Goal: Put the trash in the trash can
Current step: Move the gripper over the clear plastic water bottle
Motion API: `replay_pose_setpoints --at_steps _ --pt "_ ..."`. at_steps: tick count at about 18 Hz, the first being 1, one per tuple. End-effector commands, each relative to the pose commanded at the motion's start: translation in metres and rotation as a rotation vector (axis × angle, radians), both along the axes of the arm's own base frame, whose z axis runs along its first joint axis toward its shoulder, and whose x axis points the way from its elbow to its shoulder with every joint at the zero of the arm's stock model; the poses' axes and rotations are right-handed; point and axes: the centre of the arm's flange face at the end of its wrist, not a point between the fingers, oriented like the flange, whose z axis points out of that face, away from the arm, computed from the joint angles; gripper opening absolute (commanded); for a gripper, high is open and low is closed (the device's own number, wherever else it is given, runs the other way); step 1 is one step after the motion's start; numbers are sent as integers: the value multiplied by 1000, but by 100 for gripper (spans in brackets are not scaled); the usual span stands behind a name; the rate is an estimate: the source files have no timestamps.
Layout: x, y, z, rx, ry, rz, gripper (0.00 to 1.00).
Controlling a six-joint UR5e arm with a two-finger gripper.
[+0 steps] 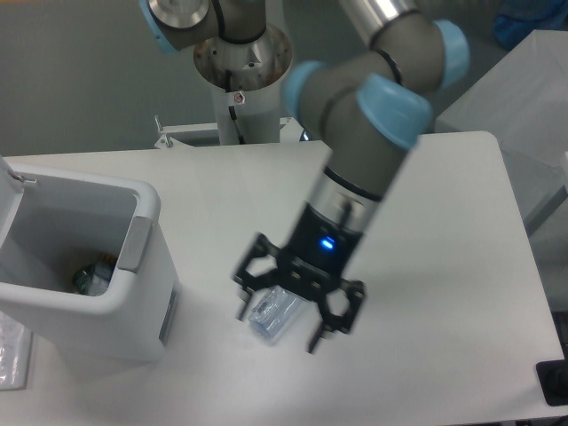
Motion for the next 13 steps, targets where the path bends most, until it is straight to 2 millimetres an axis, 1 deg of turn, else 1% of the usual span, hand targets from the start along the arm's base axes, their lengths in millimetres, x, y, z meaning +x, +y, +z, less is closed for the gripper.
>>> replay_pose_setpoints --at_steps 3,4,6,8,11,12,13 --pt "2 -4 -36 -123 -19 -17 100" --pt "5 -4 -46 -179 -26 -39 100" --pt "22 2 -59 -310 -3 -113 100" --pt "34 0 -71 -419 6 -183 100" --pt "48 7 -86 -500 13 -236 100" --pt "50 9 -93 -528 23 -244 100" --pt "56 14 -103 -565 38 -261 100"
